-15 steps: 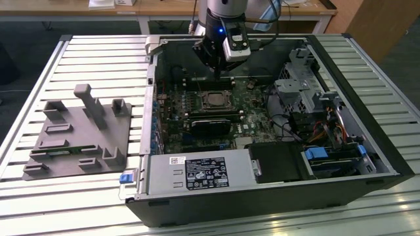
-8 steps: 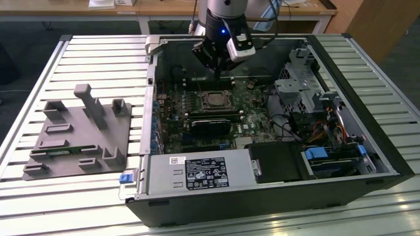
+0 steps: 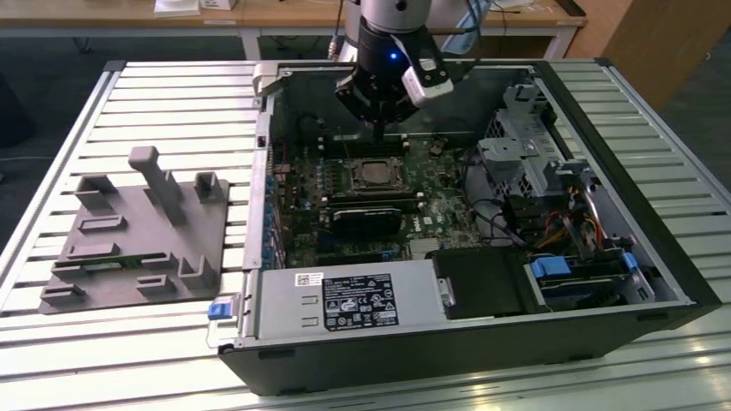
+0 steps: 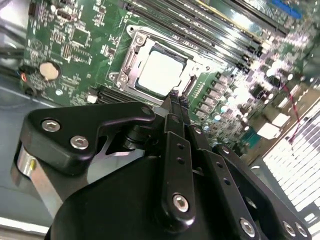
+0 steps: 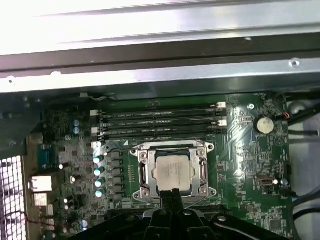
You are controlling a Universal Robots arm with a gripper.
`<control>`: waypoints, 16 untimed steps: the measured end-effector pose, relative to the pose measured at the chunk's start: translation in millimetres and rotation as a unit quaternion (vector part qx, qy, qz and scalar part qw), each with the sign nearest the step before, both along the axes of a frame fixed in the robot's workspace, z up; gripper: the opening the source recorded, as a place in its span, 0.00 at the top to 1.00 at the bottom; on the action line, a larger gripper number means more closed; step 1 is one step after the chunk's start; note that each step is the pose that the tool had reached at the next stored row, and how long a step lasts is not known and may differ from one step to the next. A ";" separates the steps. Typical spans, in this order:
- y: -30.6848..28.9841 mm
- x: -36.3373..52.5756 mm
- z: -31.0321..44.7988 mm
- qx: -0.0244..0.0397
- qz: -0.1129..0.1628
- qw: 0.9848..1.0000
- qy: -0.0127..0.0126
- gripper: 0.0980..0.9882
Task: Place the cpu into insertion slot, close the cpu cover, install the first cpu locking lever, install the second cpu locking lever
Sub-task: 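Install the first cpu locking lever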
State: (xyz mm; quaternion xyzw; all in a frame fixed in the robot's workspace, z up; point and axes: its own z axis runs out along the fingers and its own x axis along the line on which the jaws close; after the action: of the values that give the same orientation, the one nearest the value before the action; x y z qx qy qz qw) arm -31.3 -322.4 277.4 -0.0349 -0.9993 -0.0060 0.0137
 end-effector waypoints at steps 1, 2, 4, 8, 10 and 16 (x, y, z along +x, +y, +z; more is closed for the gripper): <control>0.0 0.0 -0.2 0.000 0.009 1.000 0.000 0.99; 0.0 0.0 -0.4 0.000 0.019 1.000 0.000 0.99; 0.0 0.0 -0.8 0.000 0.037 0.999 0.000 0.99; 0.0 -0.7 -1.7 0.015 0.051 0.999 -0.001 0.99; 0.0 -2.7 -2.2 0.030 0.051 0.998 -0.002 0.99; 0.0 -16.5 -5.0 0.031 0.052 0.998 -0.003 0.99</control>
State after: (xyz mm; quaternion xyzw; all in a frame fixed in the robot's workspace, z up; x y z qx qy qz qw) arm -47.8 -322.4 272.4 0.0174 -0.9991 -0.0366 0.0121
